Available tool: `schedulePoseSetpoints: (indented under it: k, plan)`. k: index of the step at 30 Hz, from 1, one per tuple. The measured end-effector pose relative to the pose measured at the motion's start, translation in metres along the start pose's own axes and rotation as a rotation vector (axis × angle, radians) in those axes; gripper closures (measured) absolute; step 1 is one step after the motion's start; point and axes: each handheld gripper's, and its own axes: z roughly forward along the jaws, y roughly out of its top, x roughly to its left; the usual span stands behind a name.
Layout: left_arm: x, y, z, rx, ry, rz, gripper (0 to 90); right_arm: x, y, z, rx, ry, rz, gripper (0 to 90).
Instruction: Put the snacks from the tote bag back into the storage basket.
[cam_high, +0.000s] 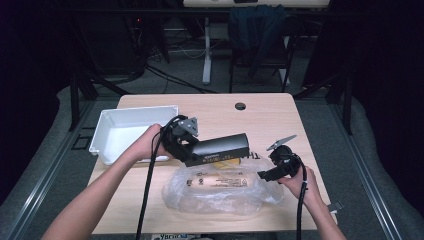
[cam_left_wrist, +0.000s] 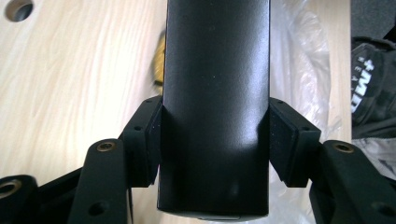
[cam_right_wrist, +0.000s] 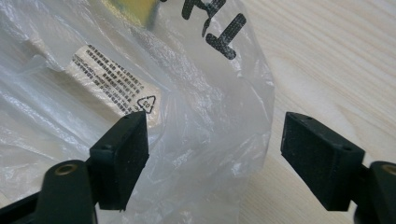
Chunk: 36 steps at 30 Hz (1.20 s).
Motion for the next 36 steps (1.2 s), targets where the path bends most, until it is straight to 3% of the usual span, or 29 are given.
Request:
schedulePoseSetpoints:
  k: [6, 18, 28, 36]
  plan:
    - [0.012, -0.014, -0.013, 0.009, 0.027, -0.018, 43.6, -0.003, -0.001, -0.01, -0.059, 0.011, 0.02, 15.3]
    - [0.032, -0.049, -0.045, 0.008, 0.07, -0.062, 43.6, -0.005, -0.006, -0.014, -0.072, 0.012, 0.021, 13.6]
    - [0.049, -0.089, -0.077, 0.002, 0.115, -0.115, 43.6, -0.006, -0.007, -0.016, -0.072, 0.01, 0.025, 13.5]
    - [0.064, -0.127, -0.091, 0.004, 0.135, -0.176, 43.6, -0.007, -0.007, -0.017, -0.068, 0.008, 0.018, 13.2]
